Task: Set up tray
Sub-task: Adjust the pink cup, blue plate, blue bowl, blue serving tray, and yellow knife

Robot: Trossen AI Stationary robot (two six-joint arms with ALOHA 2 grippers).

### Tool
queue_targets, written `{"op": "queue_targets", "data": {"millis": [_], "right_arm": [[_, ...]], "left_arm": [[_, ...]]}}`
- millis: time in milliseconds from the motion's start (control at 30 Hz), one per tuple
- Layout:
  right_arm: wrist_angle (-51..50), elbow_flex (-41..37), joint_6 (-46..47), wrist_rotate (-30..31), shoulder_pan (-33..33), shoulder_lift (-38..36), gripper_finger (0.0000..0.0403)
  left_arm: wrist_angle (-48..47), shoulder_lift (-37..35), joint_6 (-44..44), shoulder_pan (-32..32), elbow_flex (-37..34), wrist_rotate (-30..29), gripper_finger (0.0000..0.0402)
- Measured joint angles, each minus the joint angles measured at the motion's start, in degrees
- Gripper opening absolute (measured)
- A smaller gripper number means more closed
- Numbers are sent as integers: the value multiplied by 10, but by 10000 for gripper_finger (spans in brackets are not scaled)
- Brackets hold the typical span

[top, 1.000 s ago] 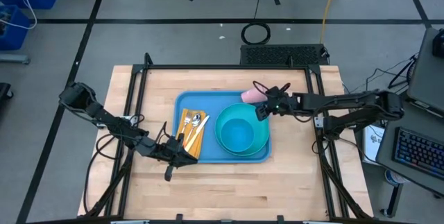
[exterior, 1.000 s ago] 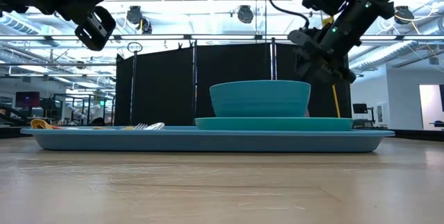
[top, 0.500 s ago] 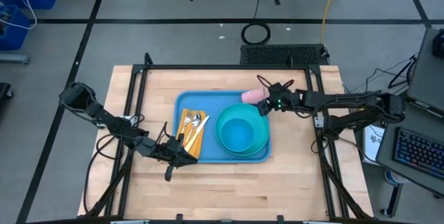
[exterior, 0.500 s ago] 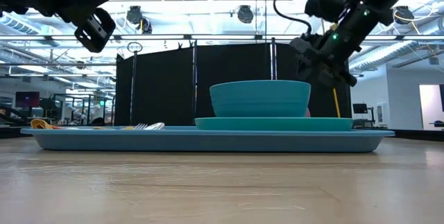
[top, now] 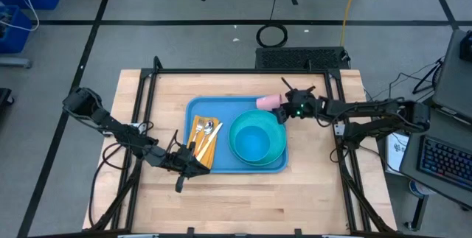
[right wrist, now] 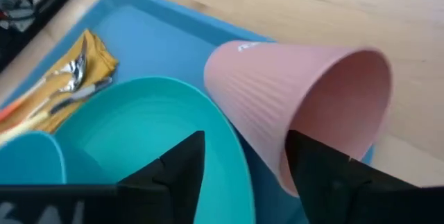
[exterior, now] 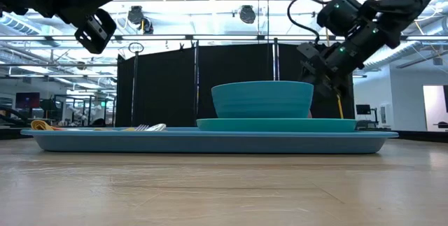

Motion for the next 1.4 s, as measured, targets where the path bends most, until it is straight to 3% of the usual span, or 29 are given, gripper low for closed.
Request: {"op": "queue_targets", "data": {"millis": [233, 500, 933, 1400], "right_arm": [[4, 0, -31, -71, -34, 0, 133], [40, 0, -59, -141, -58, 0, 10], [26, 1, -39, -178, -67, 0, 2], [-333, 216, -127, -115, -40, 20, 1]], "left_arm": [[0, 0, -1, 0, 0, -5, 31], [0, 0, -2, 0, 0, -5, 31], [-2, 0, 3, 0, 0, -5, 31], [-4, 0, 7, 1, 0, -5, 31]]}}
